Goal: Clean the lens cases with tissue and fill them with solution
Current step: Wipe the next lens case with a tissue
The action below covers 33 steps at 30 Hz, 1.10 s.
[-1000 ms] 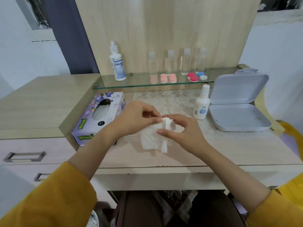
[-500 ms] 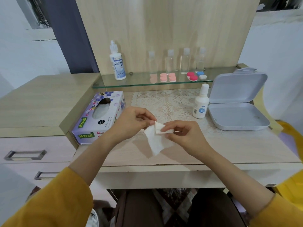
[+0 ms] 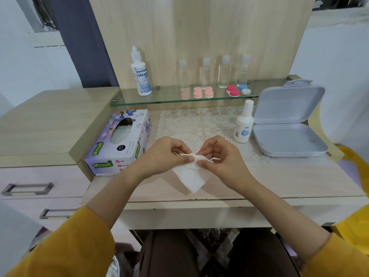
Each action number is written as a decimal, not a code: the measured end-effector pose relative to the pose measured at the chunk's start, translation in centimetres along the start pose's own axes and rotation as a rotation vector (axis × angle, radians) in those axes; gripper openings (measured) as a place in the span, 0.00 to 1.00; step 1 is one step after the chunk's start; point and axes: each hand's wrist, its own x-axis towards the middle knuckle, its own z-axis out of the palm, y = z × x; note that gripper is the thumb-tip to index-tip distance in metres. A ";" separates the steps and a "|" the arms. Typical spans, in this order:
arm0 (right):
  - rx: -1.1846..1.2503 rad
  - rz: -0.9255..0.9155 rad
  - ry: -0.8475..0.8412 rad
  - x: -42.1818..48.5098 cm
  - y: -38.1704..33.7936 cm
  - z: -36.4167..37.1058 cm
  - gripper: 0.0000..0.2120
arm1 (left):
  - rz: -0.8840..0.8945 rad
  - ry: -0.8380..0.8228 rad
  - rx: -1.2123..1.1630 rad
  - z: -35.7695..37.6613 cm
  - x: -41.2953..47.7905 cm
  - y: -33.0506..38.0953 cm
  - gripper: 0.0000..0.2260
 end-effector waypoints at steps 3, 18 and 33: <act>0.004 0.085 -0.017 -0.1 -0.4 -0.2 0.06 | 0.016 0.009 -0.053 -0.2 -0.1 0.0 0.03; 0.075 0.199 -0.093 0.3 -0.1 -0.5 0.14 | 0.009 -0.240 -0.142 -1.0 -0.2 0.2 0.16; -0.641 0.044 -0.114 2.2 1.0 -3.5 0.07 | 0.001 0.021 0.064 -1.7 1.2 -2.2 0.04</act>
